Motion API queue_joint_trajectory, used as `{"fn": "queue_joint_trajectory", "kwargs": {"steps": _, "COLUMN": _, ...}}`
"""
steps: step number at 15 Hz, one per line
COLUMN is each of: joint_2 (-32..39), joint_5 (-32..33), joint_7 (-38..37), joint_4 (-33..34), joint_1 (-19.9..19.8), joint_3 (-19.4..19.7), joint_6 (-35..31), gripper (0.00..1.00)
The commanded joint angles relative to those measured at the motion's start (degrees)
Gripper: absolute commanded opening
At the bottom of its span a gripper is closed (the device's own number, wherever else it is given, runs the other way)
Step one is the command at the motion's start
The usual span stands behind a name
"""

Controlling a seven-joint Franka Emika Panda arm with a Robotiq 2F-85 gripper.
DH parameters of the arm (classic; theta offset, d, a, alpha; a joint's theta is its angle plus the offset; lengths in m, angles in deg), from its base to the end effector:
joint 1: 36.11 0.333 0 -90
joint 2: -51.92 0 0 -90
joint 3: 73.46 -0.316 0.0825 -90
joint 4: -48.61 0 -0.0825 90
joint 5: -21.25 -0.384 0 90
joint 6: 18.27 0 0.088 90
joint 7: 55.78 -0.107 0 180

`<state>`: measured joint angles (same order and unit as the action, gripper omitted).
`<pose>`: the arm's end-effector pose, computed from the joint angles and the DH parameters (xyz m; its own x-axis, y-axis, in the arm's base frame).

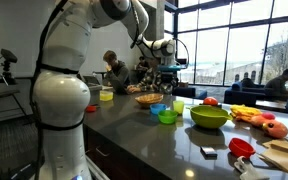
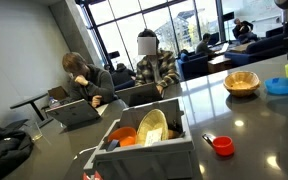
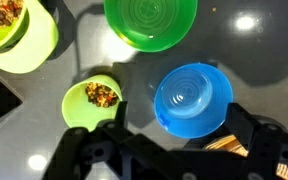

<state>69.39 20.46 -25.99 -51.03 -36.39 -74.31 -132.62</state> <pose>0.6357 0.0064 0.3970 0.8654 0.5000 -0.0335 0.4988 -0.8658 -0.0385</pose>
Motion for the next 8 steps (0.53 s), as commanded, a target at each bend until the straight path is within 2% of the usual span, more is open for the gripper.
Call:
{"fn": "queue_joint_trajectory", "kwargs": {"steps": 1, "joint_2": 1.77, "joint_5": -0.23, "joint_7": -0.77, "joint_4": 1.46, "joint_1": -1.36, "joint_3": -0.8, "joint_6": -0.29, "gripper": 1.0}}
{"fn": "queue_joint_trajectory", "kwargs": {"steps": 8, "joint_2": 2.5, "joint_5": -0.45, "joint_7": -0.65, "joint_4": 0.54, "joint_1": -1.88, "joint_3": -1.34, "joint_6": -4.97, "gripper": 1.0}}
